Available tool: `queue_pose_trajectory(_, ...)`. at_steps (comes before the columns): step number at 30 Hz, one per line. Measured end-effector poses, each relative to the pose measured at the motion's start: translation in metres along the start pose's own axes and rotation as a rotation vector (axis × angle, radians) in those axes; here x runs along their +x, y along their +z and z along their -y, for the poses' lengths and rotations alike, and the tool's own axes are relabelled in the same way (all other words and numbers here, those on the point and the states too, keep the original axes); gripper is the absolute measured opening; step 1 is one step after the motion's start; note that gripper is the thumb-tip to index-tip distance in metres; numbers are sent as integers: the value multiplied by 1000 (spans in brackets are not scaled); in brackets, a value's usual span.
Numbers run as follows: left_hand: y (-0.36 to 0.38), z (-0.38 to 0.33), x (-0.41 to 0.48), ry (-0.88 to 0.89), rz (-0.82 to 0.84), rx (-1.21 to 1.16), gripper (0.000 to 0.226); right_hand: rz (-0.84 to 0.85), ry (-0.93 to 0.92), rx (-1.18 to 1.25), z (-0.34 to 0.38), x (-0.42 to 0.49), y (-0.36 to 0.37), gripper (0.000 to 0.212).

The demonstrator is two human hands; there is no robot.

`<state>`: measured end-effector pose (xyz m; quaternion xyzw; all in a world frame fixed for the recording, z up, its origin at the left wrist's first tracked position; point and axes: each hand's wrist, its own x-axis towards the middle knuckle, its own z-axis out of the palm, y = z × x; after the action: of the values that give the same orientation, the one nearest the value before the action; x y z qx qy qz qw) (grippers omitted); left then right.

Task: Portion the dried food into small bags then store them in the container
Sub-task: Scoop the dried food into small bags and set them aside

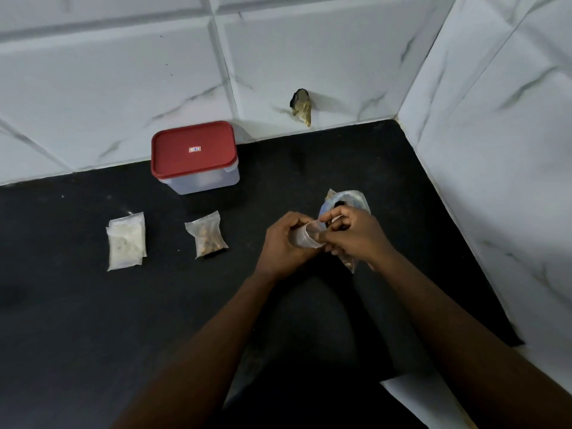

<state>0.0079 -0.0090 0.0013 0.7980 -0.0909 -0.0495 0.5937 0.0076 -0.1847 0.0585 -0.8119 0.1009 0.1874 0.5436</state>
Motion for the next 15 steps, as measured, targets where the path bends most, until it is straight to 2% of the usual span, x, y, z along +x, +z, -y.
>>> queue_pose_trajectory(3, 2, -2, -2, -23, -4, -78, 42, -42, -21, -2, -3, 2, -8, 30)
queue_pose_trajectory(6, 3, -1, -3, -56, -28, -128, 43, -266, -59, -118, -11, 4, -26, 17)
queue_pose_trajectory(8, 3, 1, -3, -94, -22, -131, 47, -358, -73, -234, -19, 3, -41, 17)
queue_pose_trajectory(12, 7, 7, -5, -155, -4, -137, 52, -340, 4, -416, -41, 0, -53, 22)
queue_pose_trajectory(15, 10, 8, -4, -179, 7, -128, 53, -325, 47, -421, -50, -3, -47, 21)
